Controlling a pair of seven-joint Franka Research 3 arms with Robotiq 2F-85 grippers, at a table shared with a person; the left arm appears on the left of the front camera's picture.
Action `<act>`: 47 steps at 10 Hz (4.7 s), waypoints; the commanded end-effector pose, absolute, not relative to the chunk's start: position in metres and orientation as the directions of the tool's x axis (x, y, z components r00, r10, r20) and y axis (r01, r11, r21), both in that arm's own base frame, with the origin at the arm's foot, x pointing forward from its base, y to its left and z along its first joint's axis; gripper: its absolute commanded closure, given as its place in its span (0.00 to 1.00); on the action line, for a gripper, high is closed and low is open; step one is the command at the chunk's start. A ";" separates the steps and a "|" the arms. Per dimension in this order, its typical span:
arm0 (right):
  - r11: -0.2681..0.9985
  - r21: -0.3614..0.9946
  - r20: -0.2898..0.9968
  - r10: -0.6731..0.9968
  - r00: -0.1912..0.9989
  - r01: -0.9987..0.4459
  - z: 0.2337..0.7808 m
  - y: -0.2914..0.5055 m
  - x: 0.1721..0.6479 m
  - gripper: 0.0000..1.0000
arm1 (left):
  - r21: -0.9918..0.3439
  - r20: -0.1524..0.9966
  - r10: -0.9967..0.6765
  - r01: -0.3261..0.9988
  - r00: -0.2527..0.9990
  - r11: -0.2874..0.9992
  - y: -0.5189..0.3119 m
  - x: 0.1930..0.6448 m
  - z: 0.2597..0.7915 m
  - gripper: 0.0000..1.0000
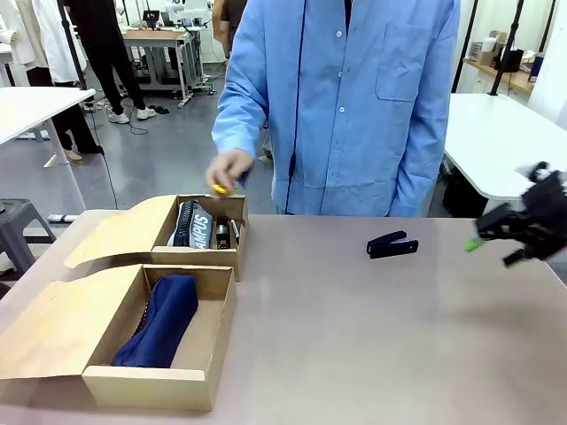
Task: Place items inside the box.
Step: Pick up a Pencil pouch or Stapler and place it inside the Mailer Box closest to the robot.
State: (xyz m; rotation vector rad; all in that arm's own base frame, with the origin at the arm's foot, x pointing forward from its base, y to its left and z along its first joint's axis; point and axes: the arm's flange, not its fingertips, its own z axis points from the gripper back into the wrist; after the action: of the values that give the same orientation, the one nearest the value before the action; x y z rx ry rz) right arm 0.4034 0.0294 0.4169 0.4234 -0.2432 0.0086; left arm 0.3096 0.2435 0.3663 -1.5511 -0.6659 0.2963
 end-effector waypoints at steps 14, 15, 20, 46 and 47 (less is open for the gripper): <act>0.997 0.065 0.053 -0.043 0.998 0.040 0.375 0.183 0.597 0.00 | -0.968 0.218 0.570 0.248 0.792 0.025 0.243 0.309 0.368 0.00; 0.995 0.072 0.039 -0.070 0.997 0.067 0.369 0.181 0.602 0.00 | -0.968 0.218 0.570 0.248 0.792 0.025 0.243 0.309 0.368 0.00; 0.851 0.032 0.040 0.522 0.852 -0.524 0.352 0.166 0.610 0.00 | -0.968 0.218 0.570 0.248 0.792 0.025 0.243 0.309 0.368 0.00; 0.168 0.228 -0.087 0.985 0.152 -0.959 0.296 0.163 0.649 0.86 | -0.968 0.218 0.570 0.248 0.792 0.025 0.243 0.309 0.368 0.00; 0.168 0.228 -0.089 0.984 0.152 -0.959 0.297 0.164 0.649 0.95 | -0.968 0.218 0.570 0.248 0.792 0.025 0.243 0.309 0.368 0.00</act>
State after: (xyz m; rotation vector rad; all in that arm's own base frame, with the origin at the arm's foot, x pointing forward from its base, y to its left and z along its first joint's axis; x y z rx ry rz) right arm 0.6479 0.1630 0.3054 0.1465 0.1929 1.3948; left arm 0.3096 0.2435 0.3663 -1.5512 -0.6661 0.2961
